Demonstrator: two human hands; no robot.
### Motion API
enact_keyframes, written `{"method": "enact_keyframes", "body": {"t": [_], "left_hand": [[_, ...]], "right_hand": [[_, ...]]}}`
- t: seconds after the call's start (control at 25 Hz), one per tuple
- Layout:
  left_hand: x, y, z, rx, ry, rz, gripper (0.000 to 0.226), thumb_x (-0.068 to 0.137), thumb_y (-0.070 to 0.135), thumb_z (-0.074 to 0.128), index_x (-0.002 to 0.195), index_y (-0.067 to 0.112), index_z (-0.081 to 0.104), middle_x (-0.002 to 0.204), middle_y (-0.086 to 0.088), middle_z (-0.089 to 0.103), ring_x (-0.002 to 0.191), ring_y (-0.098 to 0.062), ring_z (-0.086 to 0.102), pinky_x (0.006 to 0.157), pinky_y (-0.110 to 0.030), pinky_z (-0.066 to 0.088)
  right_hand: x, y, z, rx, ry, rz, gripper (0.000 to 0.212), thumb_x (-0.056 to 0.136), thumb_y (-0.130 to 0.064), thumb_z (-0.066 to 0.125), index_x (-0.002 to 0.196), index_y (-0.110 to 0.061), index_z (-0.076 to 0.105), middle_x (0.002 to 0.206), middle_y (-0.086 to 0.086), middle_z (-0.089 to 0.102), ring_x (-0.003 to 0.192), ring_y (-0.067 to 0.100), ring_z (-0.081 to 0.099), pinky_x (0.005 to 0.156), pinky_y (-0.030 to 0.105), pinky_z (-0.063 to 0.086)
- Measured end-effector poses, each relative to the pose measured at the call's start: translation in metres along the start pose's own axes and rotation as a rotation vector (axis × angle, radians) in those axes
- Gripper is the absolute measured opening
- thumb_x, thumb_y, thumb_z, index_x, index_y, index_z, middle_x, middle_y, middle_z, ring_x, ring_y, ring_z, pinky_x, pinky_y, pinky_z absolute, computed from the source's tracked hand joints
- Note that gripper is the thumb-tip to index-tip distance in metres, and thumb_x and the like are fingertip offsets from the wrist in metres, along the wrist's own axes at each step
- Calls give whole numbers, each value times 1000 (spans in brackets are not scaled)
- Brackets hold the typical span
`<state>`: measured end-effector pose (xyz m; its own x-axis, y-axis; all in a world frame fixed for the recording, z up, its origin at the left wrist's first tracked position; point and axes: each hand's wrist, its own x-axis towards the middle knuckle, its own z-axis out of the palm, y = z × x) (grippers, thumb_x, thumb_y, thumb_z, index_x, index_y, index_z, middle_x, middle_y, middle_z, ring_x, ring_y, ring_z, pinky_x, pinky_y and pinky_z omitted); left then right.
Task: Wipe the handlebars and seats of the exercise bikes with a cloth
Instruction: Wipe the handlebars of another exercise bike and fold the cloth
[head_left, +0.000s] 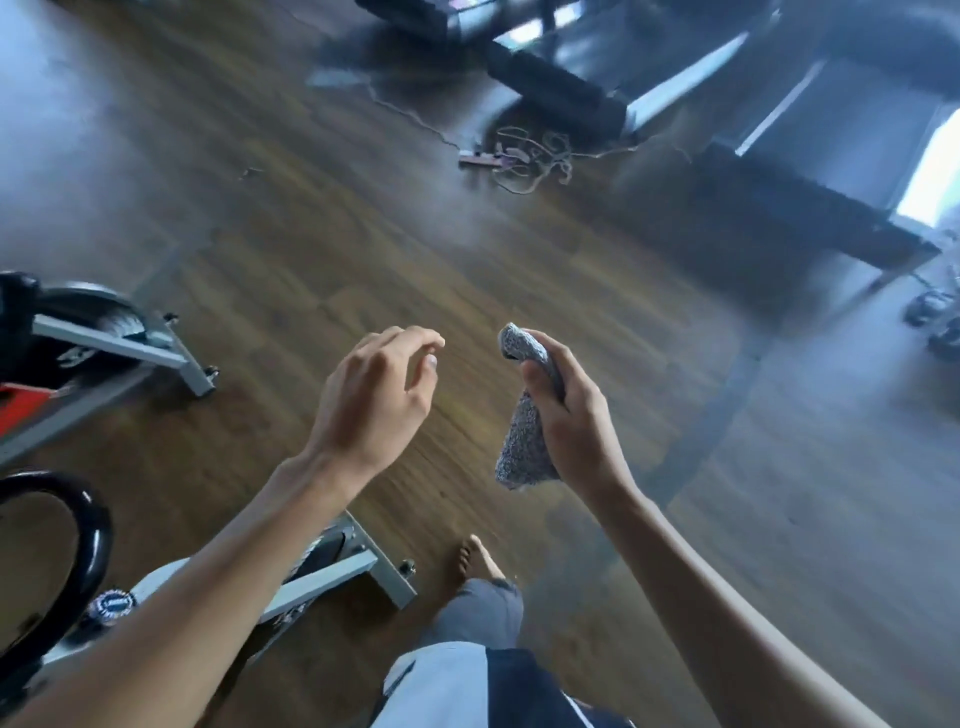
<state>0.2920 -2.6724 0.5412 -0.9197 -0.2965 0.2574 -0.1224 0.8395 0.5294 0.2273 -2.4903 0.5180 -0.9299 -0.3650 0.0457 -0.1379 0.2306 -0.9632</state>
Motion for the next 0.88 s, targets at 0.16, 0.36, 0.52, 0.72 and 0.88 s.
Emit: {"method": "enact_keyframes", "body": {"t": [0.16,0.36,0.52,0.72,0.88], "left_hand": [[21,-60,-23,-32,141,-233,28,91,27,50,110,20,69,108,5,71,102,-17,67,86,-41,55],[-21,-110,-62,30,394,-618,25,91,21,53,108,16,70,106,3,72,99,-18,68,85,-41,56],[-75,-117,-81,102,611,-955,22,91,14,57,107,15,71,104,2,73,95,-16,68,88,-32,53],[-118,-93,-84,174,955,-1346,21,94,12,58,108,15,72,107,3,73,93,-14,69,87,-31,54],[-122,-51,-59,337,1247,-1655,24,92,17,53,106,14,72,104,0,73,96,-15,67,89,-25,46]], "right_hand": [[77,-13,63,-19,-260,-56,28,101,-16,55,128,-24,61,111,-13,66,90,-8,57,82,7,40],[123,-36,162,-20,-733,-167,28,101,-21,54,129,-26,61,108,-17,66,91,-7,58,84,11,43],[115,-50,241,-8,-1146,-275,28,102,-21,54,129,-25,61,106,-17,67,89,-6,59,83,13,45],[85,-61,317,63,-1676,-392,30,102,-15,53,130,-23,61,108,-17,67,90,-8,60,80,10,44],[63,-61,350,51,-2104,-515,29,102,-17,53,131,-20,60,112,-16,68,99,-9,60,88,15,45]]}}
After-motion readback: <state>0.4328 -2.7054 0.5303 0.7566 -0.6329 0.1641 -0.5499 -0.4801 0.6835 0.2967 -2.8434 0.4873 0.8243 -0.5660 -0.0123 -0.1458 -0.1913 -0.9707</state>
